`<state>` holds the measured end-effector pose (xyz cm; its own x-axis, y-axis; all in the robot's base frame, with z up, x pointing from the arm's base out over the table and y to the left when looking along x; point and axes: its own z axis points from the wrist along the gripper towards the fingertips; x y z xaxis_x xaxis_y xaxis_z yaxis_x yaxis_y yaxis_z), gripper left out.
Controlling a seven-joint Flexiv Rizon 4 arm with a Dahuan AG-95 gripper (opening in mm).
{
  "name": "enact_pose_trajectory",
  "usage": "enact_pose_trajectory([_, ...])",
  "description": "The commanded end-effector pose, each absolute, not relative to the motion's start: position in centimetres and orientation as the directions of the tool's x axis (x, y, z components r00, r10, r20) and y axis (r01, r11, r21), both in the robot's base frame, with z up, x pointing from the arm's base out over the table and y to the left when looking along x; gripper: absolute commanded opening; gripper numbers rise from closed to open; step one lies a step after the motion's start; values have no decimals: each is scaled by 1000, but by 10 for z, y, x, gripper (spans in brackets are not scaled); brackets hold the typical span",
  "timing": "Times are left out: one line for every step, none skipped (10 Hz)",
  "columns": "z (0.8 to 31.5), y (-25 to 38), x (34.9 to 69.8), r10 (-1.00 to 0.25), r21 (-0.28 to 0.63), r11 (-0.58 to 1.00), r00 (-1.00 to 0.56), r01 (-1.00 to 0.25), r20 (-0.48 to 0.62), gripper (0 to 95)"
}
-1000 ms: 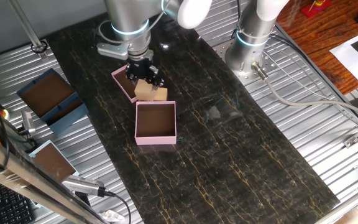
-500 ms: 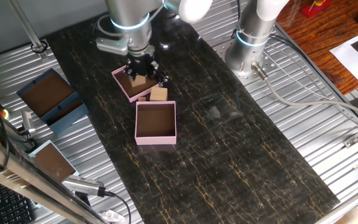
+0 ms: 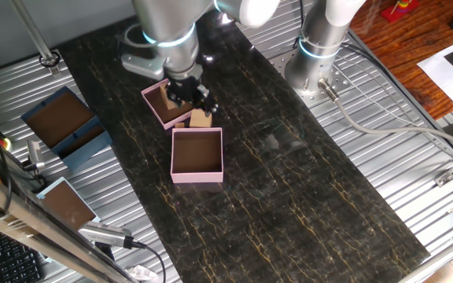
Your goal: Take everything out of the gift box
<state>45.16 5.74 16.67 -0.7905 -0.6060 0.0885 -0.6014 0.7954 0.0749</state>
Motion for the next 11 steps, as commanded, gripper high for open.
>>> enact_pose_trajectory([162, 93, 442, -492, 77, 871, -860, -486, 134, 0])
enact_pose_trajectory([157, 104, 437, -479, 76, 878, -868, -473, 129, 0])
enact_pose_trajectory([154, 114, 433, -468, 75, 884, -875, -462, 126, 0])
enact_pose_trajectory([151, 127, 431, -441, 73, 898, -889, -435, 128, 0])
enact_pose_trajectory([149, 137, 428, -415, 71, 910, -900, -409, 131, 0])
enact_pose_trajectory([144, 148, 423, -390, 67, 921, -911, -384, 131, 0])
enact_pose_trajectory([140, 154, 419, -379, 63, 925, -917, -374, 124, 0])
enact_pose_trajectory([138, 157, 416, -381, 60, 924, -916, -377, 124, 0])
enact_pose_trajectory([137, 157, 415, -375, 59, 927, -919, -370, 124, 0])
enact_pose_trajectory([136, 157, 413, -372, 60, 928, -920, -367, 123, 0])
enact_pose_trajectory([136, 156, 411, -371, 60, 928, -920, -367, 123, 0])
